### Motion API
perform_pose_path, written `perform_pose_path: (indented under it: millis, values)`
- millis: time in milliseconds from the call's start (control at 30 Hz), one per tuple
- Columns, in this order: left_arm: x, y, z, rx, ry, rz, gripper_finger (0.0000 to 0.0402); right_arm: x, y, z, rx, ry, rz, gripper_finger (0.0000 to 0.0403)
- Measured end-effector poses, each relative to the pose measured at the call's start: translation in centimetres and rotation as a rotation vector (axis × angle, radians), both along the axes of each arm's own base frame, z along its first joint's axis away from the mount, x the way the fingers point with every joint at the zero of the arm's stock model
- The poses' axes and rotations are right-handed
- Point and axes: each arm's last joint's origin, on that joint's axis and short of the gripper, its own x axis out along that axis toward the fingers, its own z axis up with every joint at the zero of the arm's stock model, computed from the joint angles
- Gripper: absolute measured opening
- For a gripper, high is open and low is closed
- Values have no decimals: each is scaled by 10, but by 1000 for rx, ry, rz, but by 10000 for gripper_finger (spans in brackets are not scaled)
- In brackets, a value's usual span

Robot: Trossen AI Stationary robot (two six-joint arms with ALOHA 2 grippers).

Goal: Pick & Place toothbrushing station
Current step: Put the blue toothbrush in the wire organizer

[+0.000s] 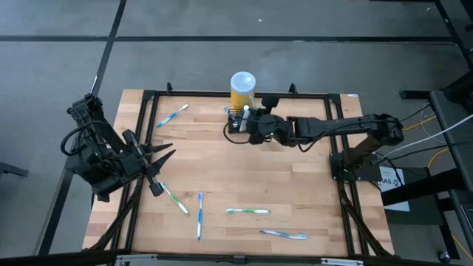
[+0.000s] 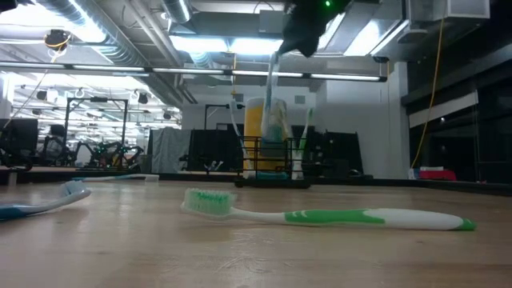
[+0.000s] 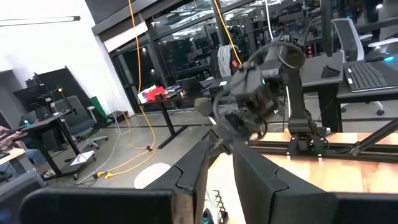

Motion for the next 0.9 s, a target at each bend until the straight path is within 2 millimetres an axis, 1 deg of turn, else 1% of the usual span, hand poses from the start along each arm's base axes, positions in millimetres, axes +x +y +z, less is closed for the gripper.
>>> perform_pose_path:
  millis: [67,167,267,400,533,667,900]
  values:
    - [0,0,0,0,0,0,70,2,-4,7,-8,-32,-5,0]
    - [0,0,0,0,0,0,70,6,-10,10,-39,-50,-13,0]
    - [0,0,0,0,0,0,70,8,-16,16,-60,-97,-21,0]
    - [0,0,0,-6,-4,0,70,7,-26,16,-71,-91,-42,0]
    - [1,1,0,-7,-5,4,70,9,-32,23,-93,-141,-39,0]
    - [3,2,0,-7,-5,17,70,9,-39,24,-85,-157,-40,0]
    - [4,4,0,-7,-5,27,70,9,-45,26,-83,-185,-33,0]
